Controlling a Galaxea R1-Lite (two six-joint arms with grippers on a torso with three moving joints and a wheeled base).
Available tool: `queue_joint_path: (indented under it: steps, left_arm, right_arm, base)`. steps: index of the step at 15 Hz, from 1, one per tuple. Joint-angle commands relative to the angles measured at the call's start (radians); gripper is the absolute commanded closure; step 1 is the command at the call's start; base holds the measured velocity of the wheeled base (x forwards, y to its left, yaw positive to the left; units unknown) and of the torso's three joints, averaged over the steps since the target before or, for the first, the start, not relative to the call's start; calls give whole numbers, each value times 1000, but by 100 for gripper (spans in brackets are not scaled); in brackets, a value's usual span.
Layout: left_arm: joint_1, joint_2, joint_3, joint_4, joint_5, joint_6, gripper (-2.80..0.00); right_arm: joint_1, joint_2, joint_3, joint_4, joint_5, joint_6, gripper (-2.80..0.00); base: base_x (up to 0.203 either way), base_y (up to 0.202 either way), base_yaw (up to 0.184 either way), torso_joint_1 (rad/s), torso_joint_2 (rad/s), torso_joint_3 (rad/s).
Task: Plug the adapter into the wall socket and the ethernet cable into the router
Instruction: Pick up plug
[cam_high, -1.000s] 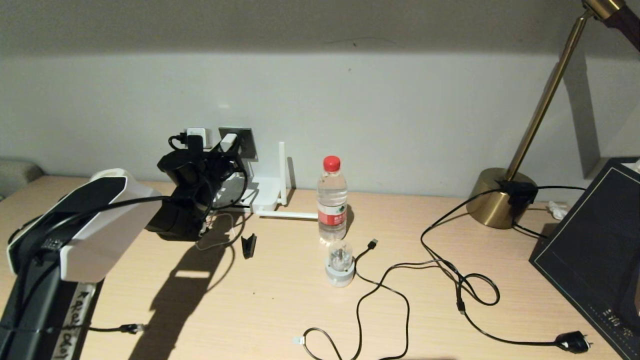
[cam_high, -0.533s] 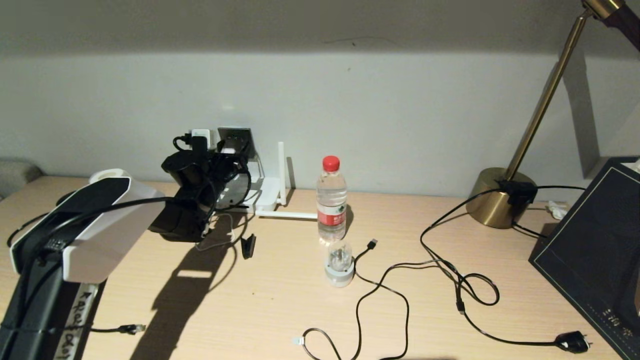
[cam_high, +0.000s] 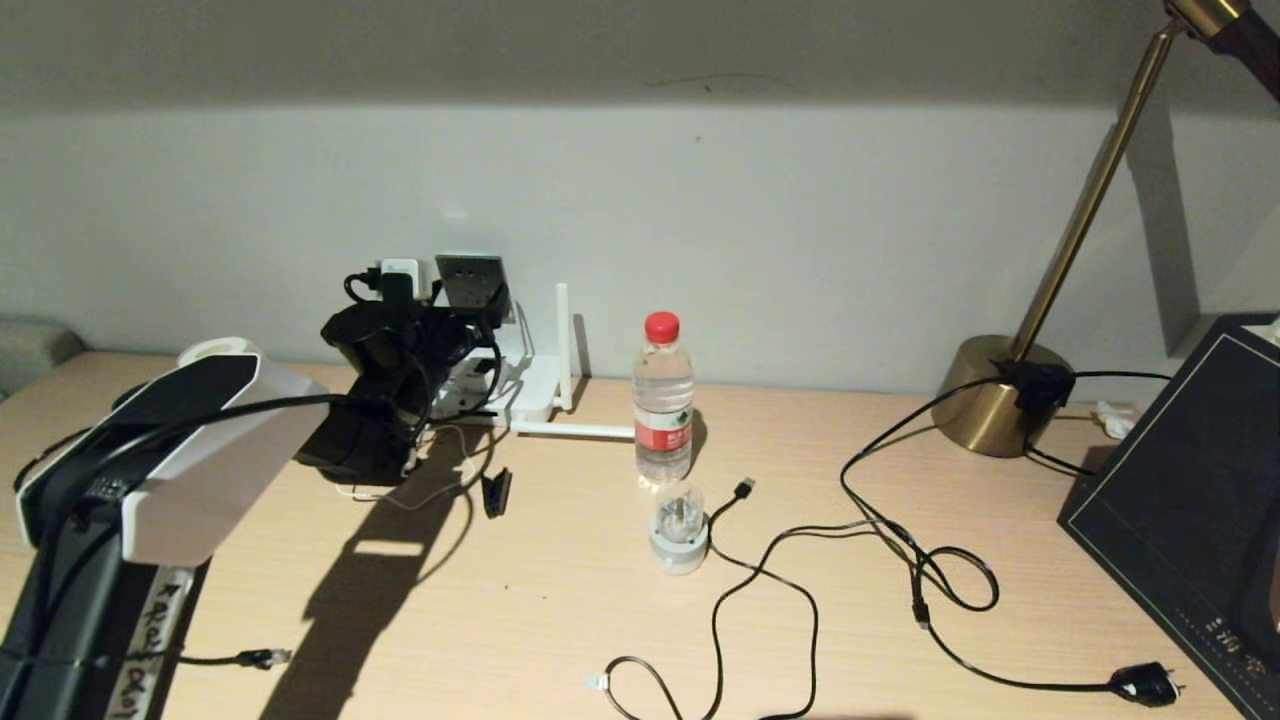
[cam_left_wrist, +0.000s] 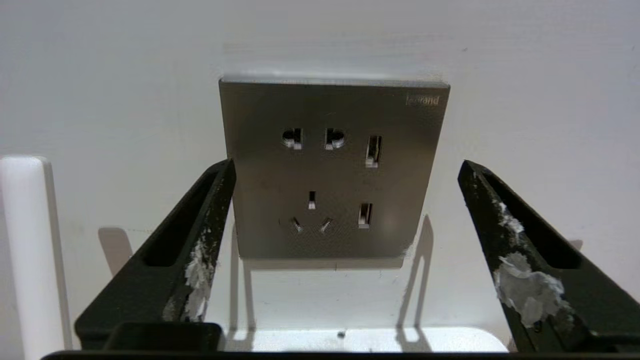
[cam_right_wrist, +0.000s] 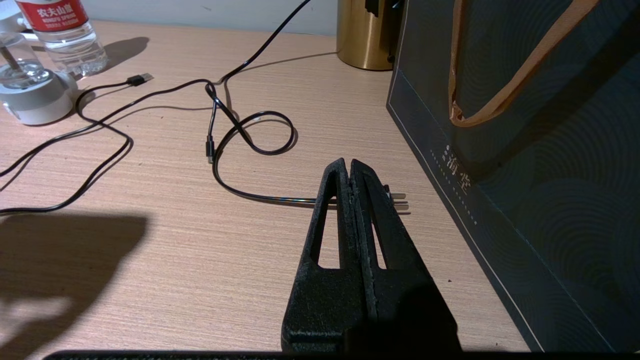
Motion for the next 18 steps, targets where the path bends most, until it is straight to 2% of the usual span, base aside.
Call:
queue_joint_path:
  steps: [1, 3, 6, 9, 18]
  left_arm:
    - [1, -12, 27, -9, -1, 1, -280]
    - [1, -48, 117, -9, -9, 16, -280]
    - [1, -134, 349, -1, -45, 35, -280]
    - [11, -170, 467, -6, -64, 41, -280]
    - [11, -118, 470, -6, -63, 48, -280]
  right_arm:
    - [0, 0, 11, -1, 0, 0, 0]
    - [0, 0, 11, -1, 0, 0, 0]
    - [0, 0, 11, -1, 0, 0, 0]
    - [0, 0, 11, -1, 0, 0, 0]
    - [0, 0, 11, -1, 0, 0, 0]
  base:
    - [0, 0, 0, 0, 0, 0]
    - [0, 0, 0, 0, 0, 0]
    - [0, 0, 0, 0, 0, 0]
    - [0, 0, 0, 0, 0, 0]
    - [0, 0, 0, 0, 0, 0]
